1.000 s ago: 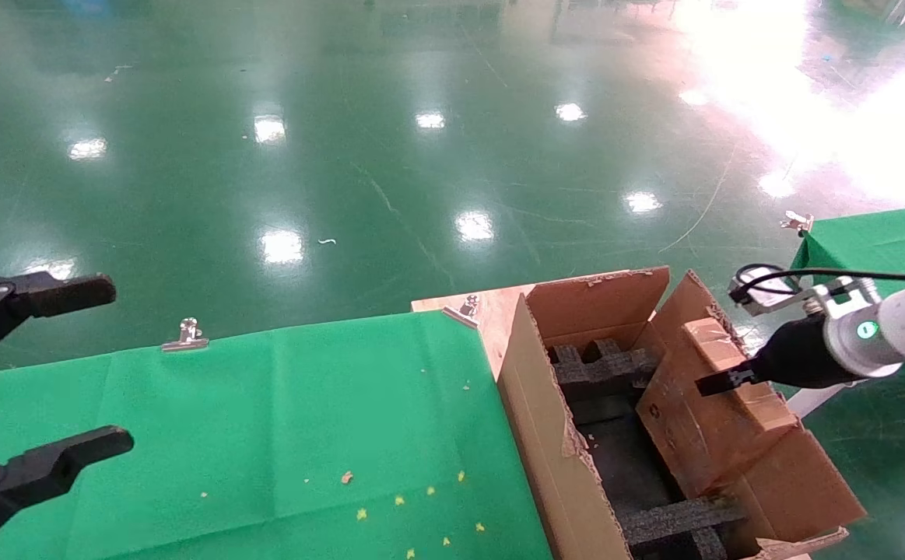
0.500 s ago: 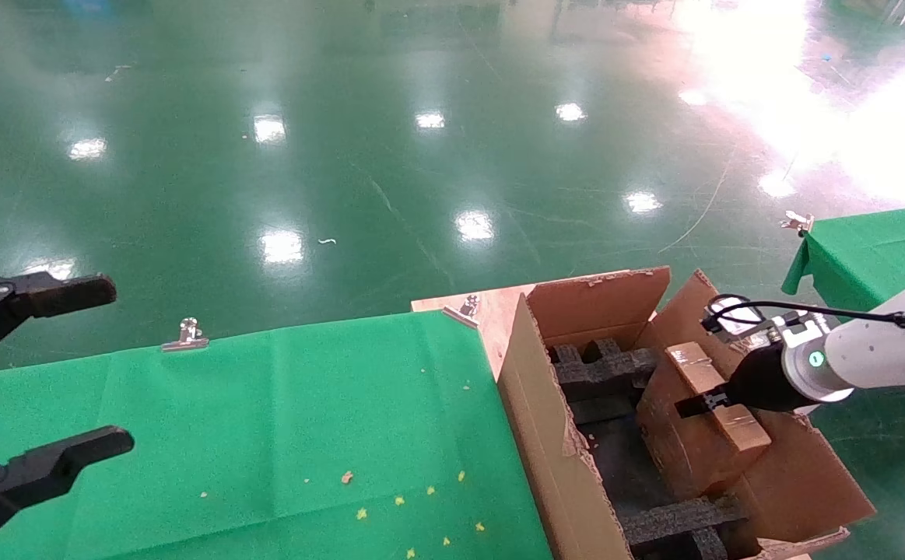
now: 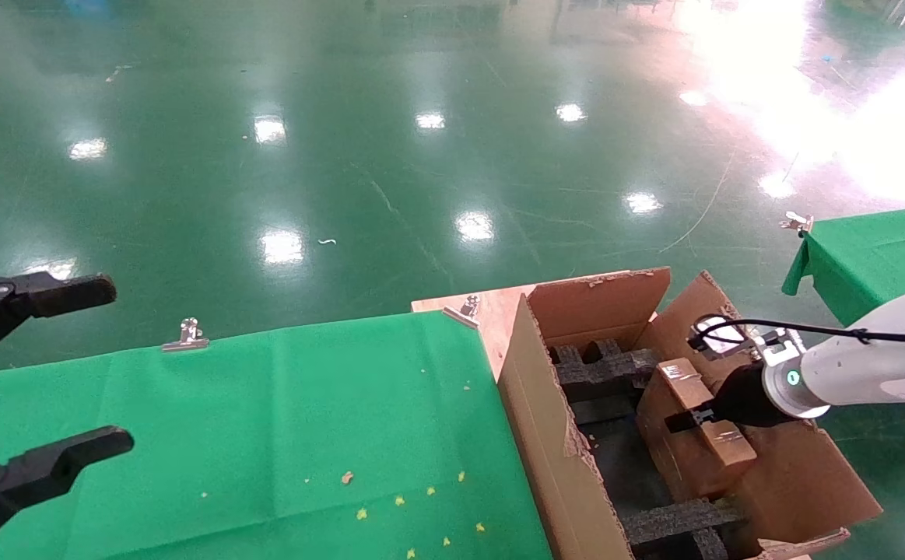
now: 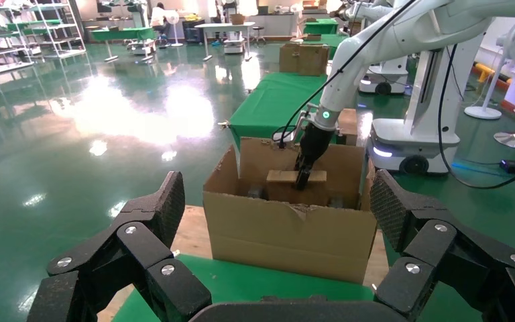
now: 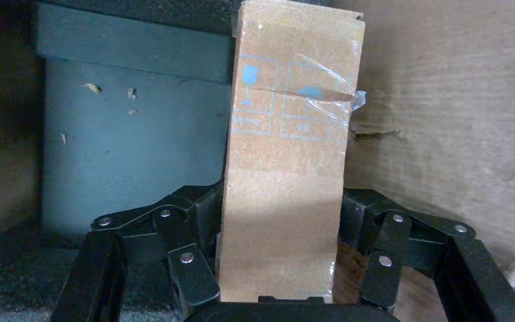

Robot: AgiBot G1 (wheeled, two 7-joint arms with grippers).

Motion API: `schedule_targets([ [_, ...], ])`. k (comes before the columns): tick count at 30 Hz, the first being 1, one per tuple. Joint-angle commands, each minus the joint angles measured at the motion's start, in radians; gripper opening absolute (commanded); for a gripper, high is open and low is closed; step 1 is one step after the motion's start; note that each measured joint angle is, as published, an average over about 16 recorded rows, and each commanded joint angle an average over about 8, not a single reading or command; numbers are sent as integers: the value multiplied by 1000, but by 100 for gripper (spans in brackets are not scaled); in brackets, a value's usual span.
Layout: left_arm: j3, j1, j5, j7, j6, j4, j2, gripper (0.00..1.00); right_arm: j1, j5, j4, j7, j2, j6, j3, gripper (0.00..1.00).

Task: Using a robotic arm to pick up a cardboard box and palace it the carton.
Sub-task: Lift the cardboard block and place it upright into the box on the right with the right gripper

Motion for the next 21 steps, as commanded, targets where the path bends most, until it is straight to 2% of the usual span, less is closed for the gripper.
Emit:
schedule_targets([
  [1, 0, 0, 0, 0, 0, 0, 0, 100, -14, 12, -21, -16, -12, -2, 5, 0],
  [2, 0, 0, 0, 0, 0, 0, 0, 100, -19, 16, -31, -24, -16, -5, 6, 0],
  [3, 0, 0, 0, 0, 0, 0, 0, 100, -23, 20, -39, -31, -20, -7, 8, 5],
  [10, 0, 0, 0, 0, 0, 0, 0, 100, -40, 35, -76, -59, -37, -21, 15, 92],
  [11, 0, 0, 0, 0, 0, 0, 0, 100, -41, 36, -78, -61, -38, -22, 15, 100],
  [21, 0, 0, 0, 0, 0, 0, 0, 100, -38, 35, -71, -56, -34, -24, 14, 100],
])
